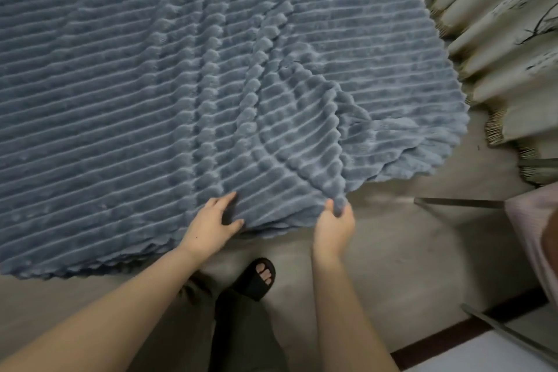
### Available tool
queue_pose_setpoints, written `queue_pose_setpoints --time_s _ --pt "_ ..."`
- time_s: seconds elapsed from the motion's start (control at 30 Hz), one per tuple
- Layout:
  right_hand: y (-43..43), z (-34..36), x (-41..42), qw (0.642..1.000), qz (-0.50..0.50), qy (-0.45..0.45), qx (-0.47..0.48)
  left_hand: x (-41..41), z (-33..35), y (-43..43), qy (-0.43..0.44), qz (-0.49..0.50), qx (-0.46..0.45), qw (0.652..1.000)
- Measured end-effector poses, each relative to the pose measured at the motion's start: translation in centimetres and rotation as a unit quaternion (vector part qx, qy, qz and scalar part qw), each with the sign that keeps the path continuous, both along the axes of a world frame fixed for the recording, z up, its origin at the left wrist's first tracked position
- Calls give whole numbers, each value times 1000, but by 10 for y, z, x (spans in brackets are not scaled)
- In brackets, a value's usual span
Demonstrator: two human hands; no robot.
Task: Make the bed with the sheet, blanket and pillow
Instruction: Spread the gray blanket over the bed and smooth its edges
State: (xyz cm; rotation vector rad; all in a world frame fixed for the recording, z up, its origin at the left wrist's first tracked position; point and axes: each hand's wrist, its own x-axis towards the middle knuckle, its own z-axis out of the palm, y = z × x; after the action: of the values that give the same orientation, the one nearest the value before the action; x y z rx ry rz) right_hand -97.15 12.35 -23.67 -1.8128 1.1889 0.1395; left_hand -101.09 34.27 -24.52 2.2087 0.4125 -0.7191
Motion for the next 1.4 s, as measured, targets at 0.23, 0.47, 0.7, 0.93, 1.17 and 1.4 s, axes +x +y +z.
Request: queue_pose_setpoints --time_s 0.23,0.47,0.7,0.93,1.17,1.4 --pt "-68 -12 -28 988 118 82 58 27 -4 -41 7 6 17 1000" --pt "-115 -4 80 982 182 -18 -56 80 0 -88 -25 3 -41 999" --pt "-171 -2 190 933 303 126 -151 153 5 -142 -12 -21 -96 995" --pt "-209 1 225 708 633 206 -237 182 9 -187 44 -59 -34 997" --pt "-302 24 235 768 542 144 -311 182 5 -226 52 -101 -25 993" --pt "-378 -4 275 882 433 186 -10 199 7 -285 67 -14 7 998"
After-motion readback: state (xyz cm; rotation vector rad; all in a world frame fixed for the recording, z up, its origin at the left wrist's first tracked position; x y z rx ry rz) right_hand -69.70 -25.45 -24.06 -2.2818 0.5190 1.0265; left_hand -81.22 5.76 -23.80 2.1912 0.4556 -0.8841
